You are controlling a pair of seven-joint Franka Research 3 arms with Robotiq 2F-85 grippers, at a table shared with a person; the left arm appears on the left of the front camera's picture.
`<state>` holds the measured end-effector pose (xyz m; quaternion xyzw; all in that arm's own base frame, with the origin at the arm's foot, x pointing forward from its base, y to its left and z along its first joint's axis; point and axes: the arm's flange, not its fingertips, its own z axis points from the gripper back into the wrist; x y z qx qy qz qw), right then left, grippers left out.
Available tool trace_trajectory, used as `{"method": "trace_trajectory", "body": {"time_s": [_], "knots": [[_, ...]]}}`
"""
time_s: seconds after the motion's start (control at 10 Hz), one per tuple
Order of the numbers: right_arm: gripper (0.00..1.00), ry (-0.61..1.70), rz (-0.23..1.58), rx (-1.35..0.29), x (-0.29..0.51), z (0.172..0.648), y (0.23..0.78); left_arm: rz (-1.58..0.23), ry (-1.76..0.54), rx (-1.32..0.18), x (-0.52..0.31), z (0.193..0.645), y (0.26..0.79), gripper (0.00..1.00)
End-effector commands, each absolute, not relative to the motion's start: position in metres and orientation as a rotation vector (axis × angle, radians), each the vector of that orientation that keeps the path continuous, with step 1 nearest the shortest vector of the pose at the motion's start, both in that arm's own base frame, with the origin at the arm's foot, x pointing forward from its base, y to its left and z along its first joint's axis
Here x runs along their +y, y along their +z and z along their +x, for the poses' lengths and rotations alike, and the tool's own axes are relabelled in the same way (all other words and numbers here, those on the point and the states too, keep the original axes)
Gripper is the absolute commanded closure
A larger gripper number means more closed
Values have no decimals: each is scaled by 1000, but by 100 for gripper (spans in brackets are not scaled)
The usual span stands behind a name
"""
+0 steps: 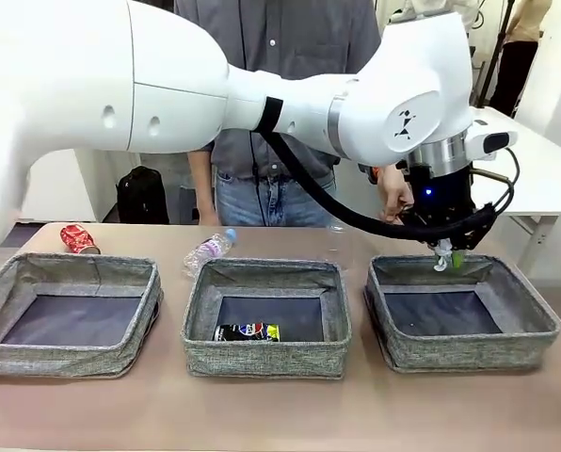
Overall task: Sort the waste into the appropriate baskets.
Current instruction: Place the picked waste into the Fabric basket indicated by the person.
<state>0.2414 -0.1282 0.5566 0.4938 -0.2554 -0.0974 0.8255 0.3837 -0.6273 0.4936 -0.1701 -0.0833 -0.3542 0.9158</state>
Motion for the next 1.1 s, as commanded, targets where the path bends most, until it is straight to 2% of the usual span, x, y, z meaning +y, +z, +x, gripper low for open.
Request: {"method": "trace_trajectory", "body": {"time_s": [0.0,0.1,0.2,0.8,1.0], "knots": [[0,-212,1053,-557,-129,242,558,-346,-740,-188,-630,384,499,0],[0,-212,1053,-557,-129,242,558,-349,-737,-192,-630,383,499,27],[0,-212,1053,-557,-129,242,558,-353,-732,-197,-629,384,500,0],[0,-212,1053,-557,-129,242,558,-363,-752,-183,-624,386,506,0],[0,-207,1049,-543,-128,241,557,-386,-787,-142,-609,392,531,0]]}}
